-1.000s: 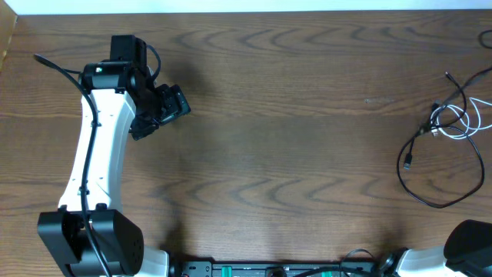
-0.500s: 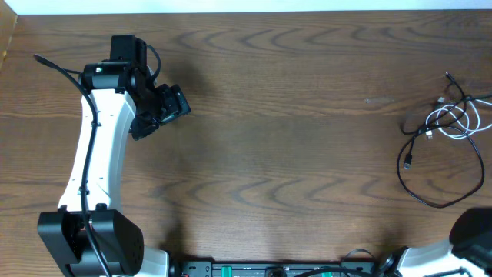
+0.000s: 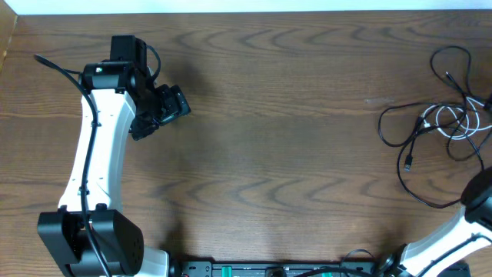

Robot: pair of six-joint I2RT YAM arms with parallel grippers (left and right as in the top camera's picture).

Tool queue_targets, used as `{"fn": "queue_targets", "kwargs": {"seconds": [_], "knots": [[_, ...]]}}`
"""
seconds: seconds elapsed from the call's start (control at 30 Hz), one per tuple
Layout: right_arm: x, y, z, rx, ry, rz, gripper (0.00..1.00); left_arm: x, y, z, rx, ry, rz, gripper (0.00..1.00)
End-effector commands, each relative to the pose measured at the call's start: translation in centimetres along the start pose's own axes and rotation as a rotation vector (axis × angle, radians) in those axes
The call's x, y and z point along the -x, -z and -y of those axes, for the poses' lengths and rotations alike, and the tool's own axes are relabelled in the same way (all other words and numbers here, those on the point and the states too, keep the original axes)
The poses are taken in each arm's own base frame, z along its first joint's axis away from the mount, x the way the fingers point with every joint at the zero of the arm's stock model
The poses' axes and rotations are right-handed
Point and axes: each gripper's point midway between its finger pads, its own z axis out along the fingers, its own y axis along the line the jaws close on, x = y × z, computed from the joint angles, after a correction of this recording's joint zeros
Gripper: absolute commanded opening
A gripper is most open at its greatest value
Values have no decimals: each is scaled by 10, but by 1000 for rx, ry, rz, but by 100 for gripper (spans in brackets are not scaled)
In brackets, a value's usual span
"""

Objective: Untangle cables

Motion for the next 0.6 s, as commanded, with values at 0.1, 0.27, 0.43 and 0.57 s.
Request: {"fn": "queue_targets", "kwargs": {"seconds": [0.1, 0.27, 0.43, 0.57], "knots": [[-16, -17, -6, 28, 12, -111, 61, -1, 4, -1, -5, 11, 8, 91], [-40, -9, -25, 147, 7, -207, 68, 2, 4, -2, 10, -35, 23, 91], [-76, 0, -8, 54, 4, -359, 77, 3, 4, -5, 24, -45, 29, 91], [-73, -2, -10, 54, -22, -347, 85, 2, 4, -5, 25, -44, 25, 91]]}}
